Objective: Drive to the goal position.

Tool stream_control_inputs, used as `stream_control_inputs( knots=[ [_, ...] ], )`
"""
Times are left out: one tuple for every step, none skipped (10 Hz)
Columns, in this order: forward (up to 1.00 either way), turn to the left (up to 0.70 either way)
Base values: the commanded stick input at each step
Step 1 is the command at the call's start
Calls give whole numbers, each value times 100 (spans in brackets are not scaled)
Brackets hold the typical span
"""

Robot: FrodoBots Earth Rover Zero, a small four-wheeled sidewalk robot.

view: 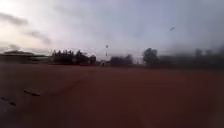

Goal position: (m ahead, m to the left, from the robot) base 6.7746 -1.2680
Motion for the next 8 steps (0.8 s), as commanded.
stream_control_inputs(
  knots=[
    [70, 0],
    [70, 0],
    [70, 0],
    [70, -19],
    [70, -28],
    [70, -29],
    [70, -6],
    [70, 0]
  ],
)
